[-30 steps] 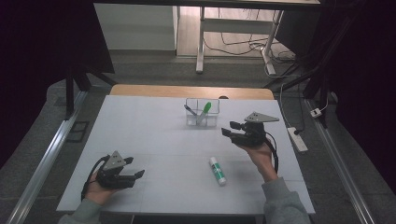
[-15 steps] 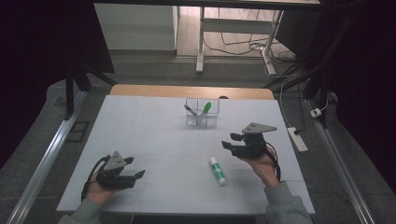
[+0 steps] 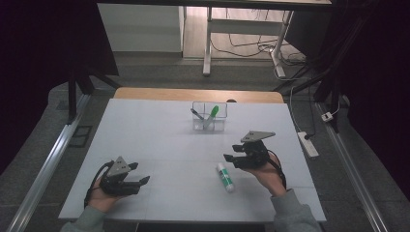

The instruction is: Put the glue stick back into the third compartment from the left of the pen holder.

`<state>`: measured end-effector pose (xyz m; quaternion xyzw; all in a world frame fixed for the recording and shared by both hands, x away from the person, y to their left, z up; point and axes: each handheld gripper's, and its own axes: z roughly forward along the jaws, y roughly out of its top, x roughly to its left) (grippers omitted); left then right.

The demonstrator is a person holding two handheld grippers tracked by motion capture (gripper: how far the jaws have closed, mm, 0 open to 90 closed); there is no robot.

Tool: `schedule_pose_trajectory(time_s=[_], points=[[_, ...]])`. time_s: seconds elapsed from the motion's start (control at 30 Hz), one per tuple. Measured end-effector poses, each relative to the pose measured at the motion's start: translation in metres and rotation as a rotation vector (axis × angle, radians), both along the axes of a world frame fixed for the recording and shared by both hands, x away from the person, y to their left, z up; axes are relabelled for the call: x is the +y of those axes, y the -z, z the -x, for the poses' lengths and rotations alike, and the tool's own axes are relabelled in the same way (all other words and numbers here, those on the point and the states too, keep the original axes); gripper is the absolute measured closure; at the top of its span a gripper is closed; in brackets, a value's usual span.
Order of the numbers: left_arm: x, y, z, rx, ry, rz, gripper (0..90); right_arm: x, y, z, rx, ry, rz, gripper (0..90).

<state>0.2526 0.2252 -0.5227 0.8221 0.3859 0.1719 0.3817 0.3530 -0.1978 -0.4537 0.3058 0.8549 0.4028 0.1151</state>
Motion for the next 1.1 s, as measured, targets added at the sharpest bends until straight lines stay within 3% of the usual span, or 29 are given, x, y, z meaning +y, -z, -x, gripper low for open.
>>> schedule_pose_trajectory(time_s=[0.7,1.1], points=[[0.000,0.001,-0.001,0.001,0.003,-0.010,30.4,0.021,0.017,-0.002,0.101,0.000,0.157,44.4],[-0.001,0.002,0.000,-0.002,0.006,-0.015,30.4,0.036,0.031,0.000,0.162,-0.007,0.235,38.7]])
